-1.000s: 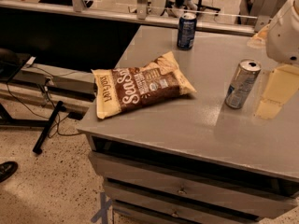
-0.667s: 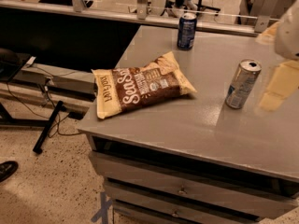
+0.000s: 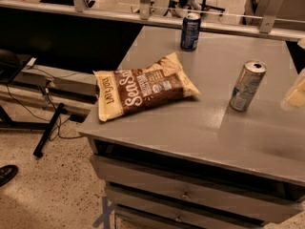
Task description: Knock redbull can over
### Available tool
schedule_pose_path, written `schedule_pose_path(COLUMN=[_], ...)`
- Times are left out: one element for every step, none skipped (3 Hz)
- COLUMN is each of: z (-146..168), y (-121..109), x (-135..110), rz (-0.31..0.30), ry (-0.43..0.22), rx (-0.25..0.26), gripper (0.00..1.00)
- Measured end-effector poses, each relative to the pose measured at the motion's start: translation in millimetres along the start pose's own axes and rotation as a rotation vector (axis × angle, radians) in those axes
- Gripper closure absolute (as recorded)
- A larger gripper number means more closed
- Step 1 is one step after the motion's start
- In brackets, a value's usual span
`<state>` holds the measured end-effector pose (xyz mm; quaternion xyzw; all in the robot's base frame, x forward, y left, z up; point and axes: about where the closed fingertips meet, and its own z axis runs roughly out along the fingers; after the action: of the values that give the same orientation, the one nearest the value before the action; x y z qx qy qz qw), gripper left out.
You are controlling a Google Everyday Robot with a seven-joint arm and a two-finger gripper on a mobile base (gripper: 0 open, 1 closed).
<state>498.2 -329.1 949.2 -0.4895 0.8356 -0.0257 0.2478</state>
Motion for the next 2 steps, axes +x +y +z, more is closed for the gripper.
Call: schedule_pose_path(z=[53,85], y=[-8,-13], x=[3,-13], rz=[0.127,0.177], ry=[-0.196,-0.33], rx=[-0.042,-0.059], gripper=[0.0,0.0])
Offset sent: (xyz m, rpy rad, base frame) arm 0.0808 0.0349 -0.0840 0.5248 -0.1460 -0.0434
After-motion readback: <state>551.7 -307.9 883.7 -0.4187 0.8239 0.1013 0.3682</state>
